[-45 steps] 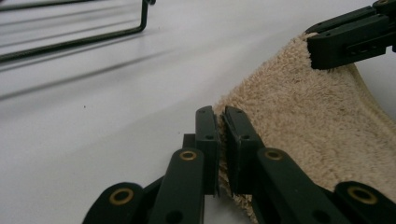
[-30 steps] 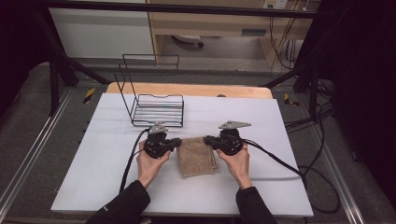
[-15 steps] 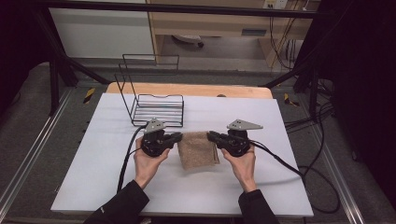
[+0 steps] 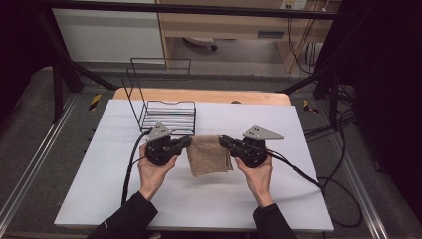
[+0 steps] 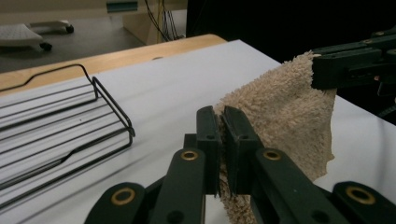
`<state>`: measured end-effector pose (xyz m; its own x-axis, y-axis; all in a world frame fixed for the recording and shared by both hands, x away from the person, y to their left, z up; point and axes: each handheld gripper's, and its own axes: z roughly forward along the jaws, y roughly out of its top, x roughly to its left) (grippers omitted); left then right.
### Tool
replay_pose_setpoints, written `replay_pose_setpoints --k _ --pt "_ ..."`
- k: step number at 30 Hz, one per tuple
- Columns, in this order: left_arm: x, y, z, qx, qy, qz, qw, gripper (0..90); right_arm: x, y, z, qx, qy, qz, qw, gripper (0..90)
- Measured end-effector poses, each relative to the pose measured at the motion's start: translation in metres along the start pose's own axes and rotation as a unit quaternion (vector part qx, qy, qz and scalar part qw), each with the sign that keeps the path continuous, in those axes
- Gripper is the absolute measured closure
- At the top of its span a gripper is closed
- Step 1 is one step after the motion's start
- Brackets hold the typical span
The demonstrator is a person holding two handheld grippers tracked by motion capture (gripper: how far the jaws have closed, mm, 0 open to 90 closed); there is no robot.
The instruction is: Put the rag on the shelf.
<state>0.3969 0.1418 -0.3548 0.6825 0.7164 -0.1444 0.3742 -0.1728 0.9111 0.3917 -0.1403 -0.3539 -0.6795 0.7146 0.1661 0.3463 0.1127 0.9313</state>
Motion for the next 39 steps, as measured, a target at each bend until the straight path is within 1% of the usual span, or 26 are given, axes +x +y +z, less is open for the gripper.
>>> replay_pose_setpoints --k 4,5,11,14,18,23,26,29,33,39 --pt "0.0 0.004 -0.007 -0.015 0.001 0.0 0.9999 85.1 0.006 0.005 -0.003 -0.019 0.003 -0.006 0.9998 83.4" --pt "0.0 0.006 -0.009 -0.018 0.001 0.001 0.9998 85.1 0.006 0.005 -0.003 -0.019 0.003 -0.006 0.9998 83.4" --pt "0.001 0.01 -0.016 -0.032 0.003 0.003 0.9995 85.2 0.013 0.013 -0.004 -0.039 0.003 -0.011 0.9992 83.4" --pt "0.002 0.013 -0.02 -0.039 0.003 0.002 0.9992 85.2 0.014 0.014 -0.004 -0.045 0.005 -0.01 0.9989 83.4" --pt "0.003 0.017 -0.026 -0.048 0.008 0.006 0.9988 85.2 0.017 0.017 -0.003 -0.057 0.005 -0.005 0.9983 83.5" --pt "0.006 0.021 -0.033 -0.059 0.014 0.007 0.9982 85.3 0.023 0.022 0.0 -0.07 0.007 -0.005 0.9975 83.6" --pt "0.008 0.024 -0.038 -0.065 0.017 0.009 0.9977 85.4 0.027 0.028 0.003 -0.08 0.009 -0.008 0.9968 83.6" --pt "0.01 0.028 -0.043 -0.076 0.019 0.007 0.9969 85.4 0.03 0.031 0.004 -0.085 0.009 -0.011 0.9963 83.6" --pt "0.013 0.032 -0.05 -0.088 0.02 0.008 0.9959 85.5 0.034 0.038 0.006 -0.097 0.011 -0.01 0.9952 83.7" --pt "0.017 0.039 -0.059 -0.101 0.024 0.008 0.9946 85.5 0.041 0.05 0.008 -0.109 0.011 -0.019 0.9938 83.7"
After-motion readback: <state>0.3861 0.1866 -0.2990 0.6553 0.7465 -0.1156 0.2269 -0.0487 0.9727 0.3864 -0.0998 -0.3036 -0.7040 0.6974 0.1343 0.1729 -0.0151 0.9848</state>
